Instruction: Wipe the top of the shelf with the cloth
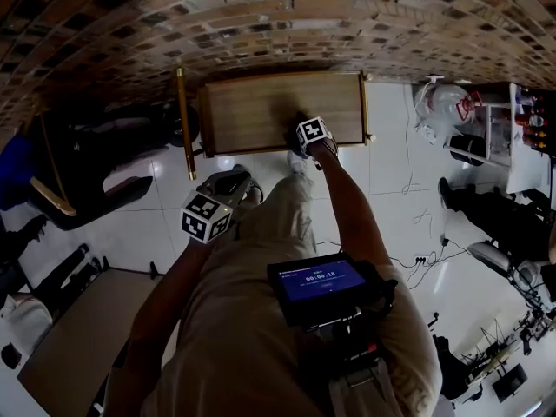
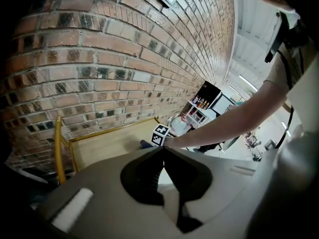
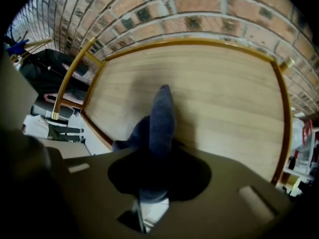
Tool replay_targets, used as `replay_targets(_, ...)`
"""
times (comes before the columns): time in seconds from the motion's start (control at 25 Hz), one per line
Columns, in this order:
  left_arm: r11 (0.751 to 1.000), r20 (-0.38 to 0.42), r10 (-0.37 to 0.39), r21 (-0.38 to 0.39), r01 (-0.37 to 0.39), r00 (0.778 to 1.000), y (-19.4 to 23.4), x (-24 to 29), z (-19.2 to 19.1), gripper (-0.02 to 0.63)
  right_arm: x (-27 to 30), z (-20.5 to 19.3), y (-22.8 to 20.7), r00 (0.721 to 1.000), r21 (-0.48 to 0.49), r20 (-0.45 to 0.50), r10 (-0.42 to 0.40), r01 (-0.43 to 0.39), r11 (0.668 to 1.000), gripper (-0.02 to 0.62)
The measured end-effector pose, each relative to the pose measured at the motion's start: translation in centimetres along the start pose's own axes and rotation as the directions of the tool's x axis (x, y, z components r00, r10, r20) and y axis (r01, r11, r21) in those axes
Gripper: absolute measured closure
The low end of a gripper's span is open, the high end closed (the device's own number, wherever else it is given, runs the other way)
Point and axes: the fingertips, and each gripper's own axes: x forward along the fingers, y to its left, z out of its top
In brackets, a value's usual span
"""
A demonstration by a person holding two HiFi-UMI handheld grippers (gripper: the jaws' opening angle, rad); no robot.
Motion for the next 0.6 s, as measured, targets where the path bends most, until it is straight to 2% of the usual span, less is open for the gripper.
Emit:
replay_targets(0.36, 1.0, -0.01, -0.018, 0.019, 0.019, 1.0, -3.0, 4.7, 3.8, 0.603, -2.6, -3.7, -10.7, 0.998, 0.1, -0.018, -0.06, 0.062, 0.993, 0.511)
replay_targets(0.6, 1.0, -0.018, -0.007, 0.014, 0.008, 1.0, -4.0, 6.3, 4.3, 0.603, -5.0, -4.3, -15.2, 0.985, 0.096, -0.002, -0.173, 0.172, 0.98, 0.511)
